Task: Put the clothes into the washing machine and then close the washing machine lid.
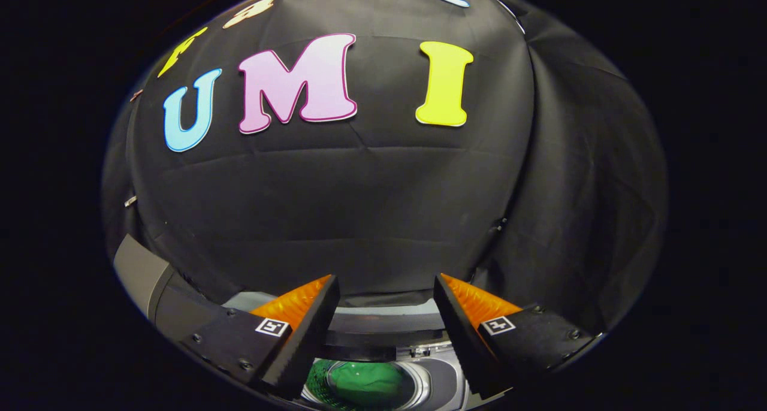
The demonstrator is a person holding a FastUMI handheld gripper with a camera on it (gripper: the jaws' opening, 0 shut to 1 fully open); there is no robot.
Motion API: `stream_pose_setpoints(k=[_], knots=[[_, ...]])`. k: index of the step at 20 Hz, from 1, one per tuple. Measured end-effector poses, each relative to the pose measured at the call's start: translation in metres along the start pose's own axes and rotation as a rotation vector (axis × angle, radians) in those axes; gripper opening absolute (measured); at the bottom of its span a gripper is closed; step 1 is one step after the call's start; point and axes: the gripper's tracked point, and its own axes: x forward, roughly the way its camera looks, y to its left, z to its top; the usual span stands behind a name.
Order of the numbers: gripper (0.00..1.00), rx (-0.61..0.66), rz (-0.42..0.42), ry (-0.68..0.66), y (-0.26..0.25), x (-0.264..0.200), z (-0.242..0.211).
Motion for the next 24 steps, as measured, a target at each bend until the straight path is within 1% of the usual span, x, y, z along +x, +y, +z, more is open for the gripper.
stream_pose_setpoints(k=[3, 5, 8, 10, 13, 14, 16, 20, 24], knots=[[1.0, -0.016, 0.017, 0.003, 0.001, -0.02, -0.015], [1.0, -0.029, 0.02, 0.012, 0.001, -0.021, -0.02], [1.0, -0.045, 0.027, 0.034, 0.004, -0.047, -0.042], [0.99, -0.062, 0.046, 0.051, 0.011, -0.058, -0.054], [0.98, -0.102, 0.072, 0.112, 0.021, -0.071, -0.091], [0.98, -0.103, 0.08, 0.142, 0.024, -0.077, -0.106], [0.99, -0.08, 0.093, 0.156, 0.03, -0.088, -0.12], [0.99, -0.086, 0.092, 0.154, 0.034, -0.097, -0.128], [0.99, -0.067, 0.081, 0.139, 0.029, -0.093, -0.115]])
